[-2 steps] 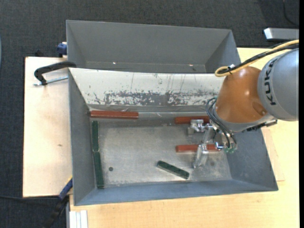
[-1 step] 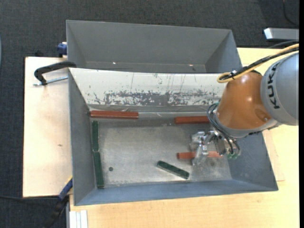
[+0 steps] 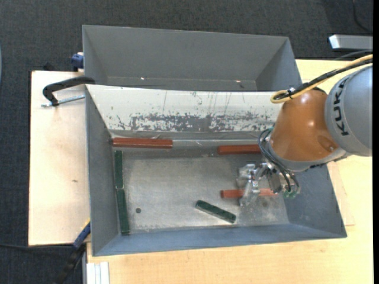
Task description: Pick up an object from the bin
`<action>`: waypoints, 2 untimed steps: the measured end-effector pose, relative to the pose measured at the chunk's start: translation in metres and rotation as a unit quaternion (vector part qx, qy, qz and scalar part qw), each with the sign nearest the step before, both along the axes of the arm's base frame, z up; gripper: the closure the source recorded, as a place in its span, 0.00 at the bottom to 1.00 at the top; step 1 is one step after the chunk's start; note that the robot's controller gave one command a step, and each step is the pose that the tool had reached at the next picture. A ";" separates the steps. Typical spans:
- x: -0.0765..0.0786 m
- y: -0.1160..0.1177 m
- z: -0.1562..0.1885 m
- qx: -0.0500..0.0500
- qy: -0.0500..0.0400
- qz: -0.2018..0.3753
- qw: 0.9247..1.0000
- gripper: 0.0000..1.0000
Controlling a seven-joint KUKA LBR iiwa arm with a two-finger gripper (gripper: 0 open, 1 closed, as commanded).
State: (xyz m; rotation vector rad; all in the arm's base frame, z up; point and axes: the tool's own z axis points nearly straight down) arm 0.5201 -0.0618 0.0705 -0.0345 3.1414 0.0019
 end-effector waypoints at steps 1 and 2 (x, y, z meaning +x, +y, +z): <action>-0.001 0.000 0.005 0.000 0.002 0.000 1.000 1.00; -0.002 0.000 0.024 0.000 0.002 0.000 1.000 1.00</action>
Offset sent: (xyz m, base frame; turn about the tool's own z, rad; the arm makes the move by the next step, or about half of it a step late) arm 0.0000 0.0001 0.0024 0.0000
